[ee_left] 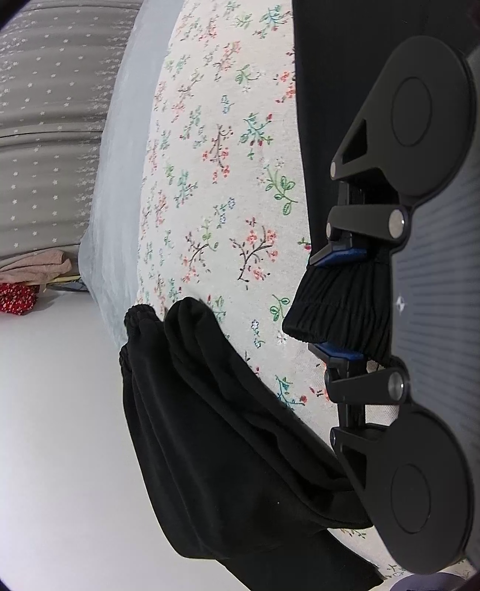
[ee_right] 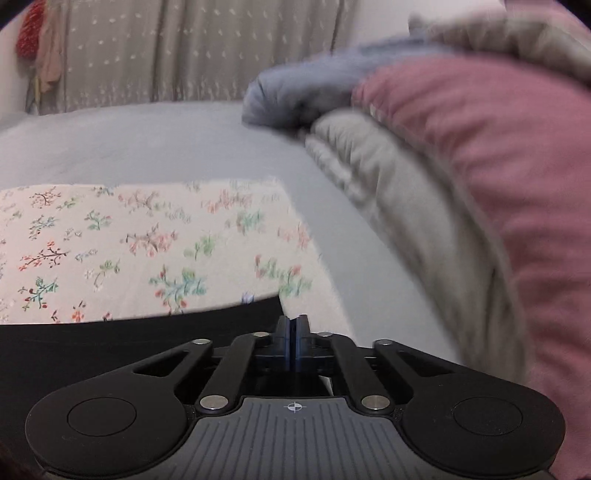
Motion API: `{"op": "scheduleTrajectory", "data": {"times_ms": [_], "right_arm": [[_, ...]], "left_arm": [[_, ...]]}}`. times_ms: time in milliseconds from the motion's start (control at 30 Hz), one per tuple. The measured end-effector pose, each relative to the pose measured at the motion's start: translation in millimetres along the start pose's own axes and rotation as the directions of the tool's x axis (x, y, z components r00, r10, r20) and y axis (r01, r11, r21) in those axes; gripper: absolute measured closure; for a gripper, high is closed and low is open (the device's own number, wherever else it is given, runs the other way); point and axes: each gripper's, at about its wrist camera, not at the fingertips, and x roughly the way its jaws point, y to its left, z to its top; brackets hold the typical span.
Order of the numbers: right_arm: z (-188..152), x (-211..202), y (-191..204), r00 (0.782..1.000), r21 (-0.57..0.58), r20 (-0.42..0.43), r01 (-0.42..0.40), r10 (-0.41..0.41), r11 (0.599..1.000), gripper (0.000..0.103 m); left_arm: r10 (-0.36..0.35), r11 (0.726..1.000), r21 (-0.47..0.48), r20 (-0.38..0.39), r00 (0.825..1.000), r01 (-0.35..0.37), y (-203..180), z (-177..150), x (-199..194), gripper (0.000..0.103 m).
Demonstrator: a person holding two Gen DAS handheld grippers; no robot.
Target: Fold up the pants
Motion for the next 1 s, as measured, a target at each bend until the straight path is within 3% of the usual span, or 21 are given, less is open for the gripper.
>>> {"op": "scheduleTrajectory", "data": {"times_ms": [200, 300, 367, 500, 567, 600, 667, 733, 767, 800, 967, 1000], "right_arm": [[16, -2, 5, 0.996, -0.011, 0.085, 0.044, -0.043, 0.999, 0.103], [20, 20, 16, 0.997, -0.044, 0.030, 0.066, -0.065, 0.997, 0.103], [15, 40, 28, 0.990, -0.104, -0.025, 0.134, -0.138, 0.985, 0.103], [6, 48, 31, 0.986, -0.095, -0.012, 0.166, -0.168, 0.981, 0.103], [7, 42, 30, 0.978, -0.110, -0.016, 0.205, -0.208, 0.973, 0.103], [9, 36, 29, 0.968, -0.113, -0.008, 0.250, -0.253, 0.962, 0.096], [15, 7, 21, 0.964, -0.062, 0.023, 0.266, -0.265, 0.962, 0.085], [23, -34, 11, 0.984, -0.003, 0.047, 0.170, -0.170, 0.985, 0.068], [25, -57, 8, 0.990, 0.005, 0.059, 0.131, -0.131, 0.991, 0.056], [28, -80, 5, 0.991, 0.001, 0.076, 0.112, -0.111, 0.994, 0.050], [51, -191, -31, 0.993, 0.018, 0.107, 0.052, -0.053, 0.998, 0.049], [59, -211, -44, 0.993, 0.038, 0.115, 0.037, -0.041, 0.999, 0.045]], "left_arm": [[0.015, 1.000, -0.022, 0.017, 1.000, -0.015, 0, 0, -4, 0.049], [0.035, 0.999, 0.018, 0.011, 0.999, -0.035, -6, -2, -1, 0.049], [0.049, 0.998, 0.031, 0.019, 0.999, -0.050, -7, -2, -2, 0.049], [0.056, 0.998, 0.021, 0.019, 0.998, -0.057, -6, -1, -1, 0.049], [0.036, 0.997, 0.063, 0.010, 0.999, -0.036, -10, -1, 2, 0.045], [0.030, 0.995, 0.090, 0.002, 1.000, -0.030, -12, 0, 4, 0.043], [0.029, 0.996, 0.079, -0.003, 1.000, -0.029, -11, 2, 1, 0.039], [0.002, 1.000, 0.025, -0.020, 1.000, -0.002, -4, 9, -4, 0.032], [-0.005, 1.000, -0.006, -0.025, 1.000, 0.005, 1, 13, -7, 0.029], [-0.013, 0.999, -0.041, -0.027, 1.000, 0.012, 6, 17, -11, 0.029], [-0.137, 0.969, -0.209, -0.018, 0.990, 0.130, 38, 38, -39, 0.029], [-0.154, 0.962, -0.230, -0.013, 0.988, 0.147, 43, 42, -45, 0.029]]}}
